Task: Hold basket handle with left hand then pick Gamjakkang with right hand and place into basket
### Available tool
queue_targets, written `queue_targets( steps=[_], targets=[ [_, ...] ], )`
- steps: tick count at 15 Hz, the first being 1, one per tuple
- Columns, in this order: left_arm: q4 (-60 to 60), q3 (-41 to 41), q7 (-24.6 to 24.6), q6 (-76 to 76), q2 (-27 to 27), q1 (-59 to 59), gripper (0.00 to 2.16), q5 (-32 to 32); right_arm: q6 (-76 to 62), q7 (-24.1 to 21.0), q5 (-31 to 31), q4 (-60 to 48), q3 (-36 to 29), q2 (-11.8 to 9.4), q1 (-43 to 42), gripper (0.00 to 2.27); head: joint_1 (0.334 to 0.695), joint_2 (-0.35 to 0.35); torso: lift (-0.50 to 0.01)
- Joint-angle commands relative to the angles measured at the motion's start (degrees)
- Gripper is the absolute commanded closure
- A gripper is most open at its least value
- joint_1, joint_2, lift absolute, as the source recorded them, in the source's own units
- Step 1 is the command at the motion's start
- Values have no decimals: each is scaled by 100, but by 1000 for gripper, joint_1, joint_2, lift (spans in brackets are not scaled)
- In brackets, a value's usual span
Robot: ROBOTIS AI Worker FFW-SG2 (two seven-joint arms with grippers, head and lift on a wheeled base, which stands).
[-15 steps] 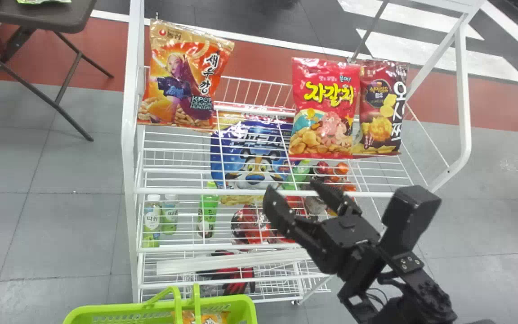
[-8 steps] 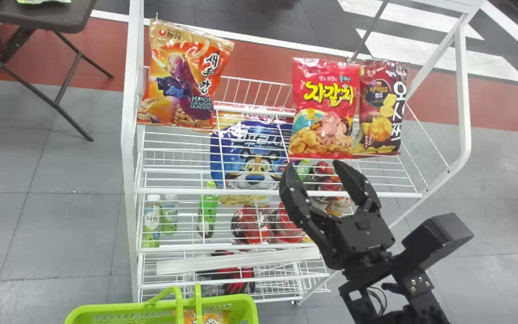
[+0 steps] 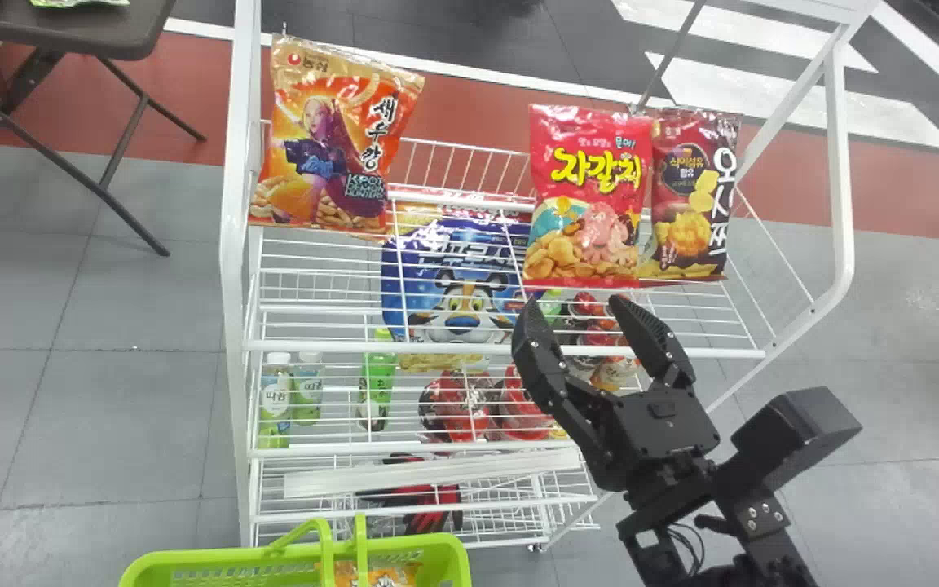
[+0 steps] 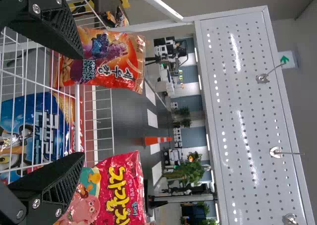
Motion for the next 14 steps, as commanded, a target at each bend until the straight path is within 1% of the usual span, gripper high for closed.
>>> queue_targets(
  steps=[1,14],
  targets=[
    [7,0,0,0,3,-6,2138,1,-3,0,1,-8,0,10,-3,127,695,-350,-19],
    [25,18,0,-17,3,-6,2138,9,85,-61,-7,-69,-26,36,-3,127,695,-350,-19]
  ],
)
